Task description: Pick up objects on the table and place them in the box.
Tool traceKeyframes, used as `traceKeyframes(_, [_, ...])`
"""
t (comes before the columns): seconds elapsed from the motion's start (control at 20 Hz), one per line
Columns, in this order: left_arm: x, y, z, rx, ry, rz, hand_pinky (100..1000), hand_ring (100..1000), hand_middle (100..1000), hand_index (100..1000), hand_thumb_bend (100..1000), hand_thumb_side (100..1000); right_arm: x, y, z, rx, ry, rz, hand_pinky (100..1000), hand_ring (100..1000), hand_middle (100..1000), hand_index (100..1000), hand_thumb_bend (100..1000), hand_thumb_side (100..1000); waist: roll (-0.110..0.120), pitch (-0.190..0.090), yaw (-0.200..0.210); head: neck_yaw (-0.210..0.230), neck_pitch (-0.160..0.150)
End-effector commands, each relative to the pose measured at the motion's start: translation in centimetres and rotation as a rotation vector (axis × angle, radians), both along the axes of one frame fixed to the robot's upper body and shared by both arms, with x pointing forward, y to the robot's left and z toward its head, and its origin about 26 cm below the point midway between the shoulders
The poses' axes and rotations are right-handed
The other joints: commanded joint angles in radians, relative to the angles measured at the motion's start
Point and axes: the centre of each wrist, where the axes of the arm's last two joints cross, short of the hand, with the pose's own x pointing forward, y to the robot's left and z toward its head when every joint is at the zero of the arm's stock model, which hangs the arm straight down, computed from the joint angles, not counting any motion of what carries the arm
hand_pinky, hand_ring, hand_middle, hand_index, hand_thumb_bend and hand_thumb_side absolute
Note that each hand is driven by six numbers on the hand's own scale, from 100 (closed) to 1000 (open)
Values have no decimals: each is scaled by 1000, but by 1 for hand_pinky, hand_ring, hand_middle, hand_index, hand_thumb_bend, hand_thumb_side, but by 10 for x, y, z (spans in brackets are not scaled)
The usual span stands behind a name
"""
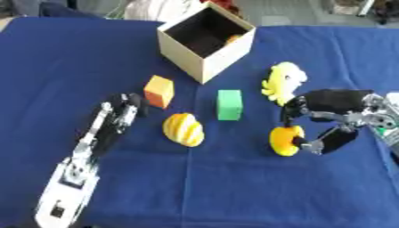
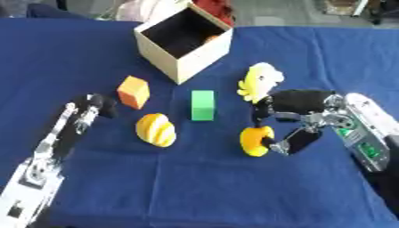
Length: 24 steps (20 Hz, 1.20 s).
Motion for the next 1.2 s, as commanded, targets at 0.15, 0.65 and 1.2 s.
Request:
traceKeyframes(0.15, [0, 3, 6, 0, -23, 1, 666, 574, 514, 651, 100, 788, 2, -8, 18, 173, -69, -25, 770, 756, 629, 365, 100, 231, -12, -27, -2, 4, 5])
traceKeyframes(0.65, [0, 4, 7, -2, -24, 4, 667, 574, 513, 651, 100, 789, 3, -13, 63, 388, -165, -69, 761, 746, 617, 351, 100, 206, -13, -27, -3, 12, 5])
traceKeyframes(1.2, [3, -2, 14, 1, -47, -34, 667, 573, 512, 650, 100, 786, 37, 4, 114, 560, -295, -188, 758, 746, 630, 375, 100, 198, -16, -8, 45, -20, -14])
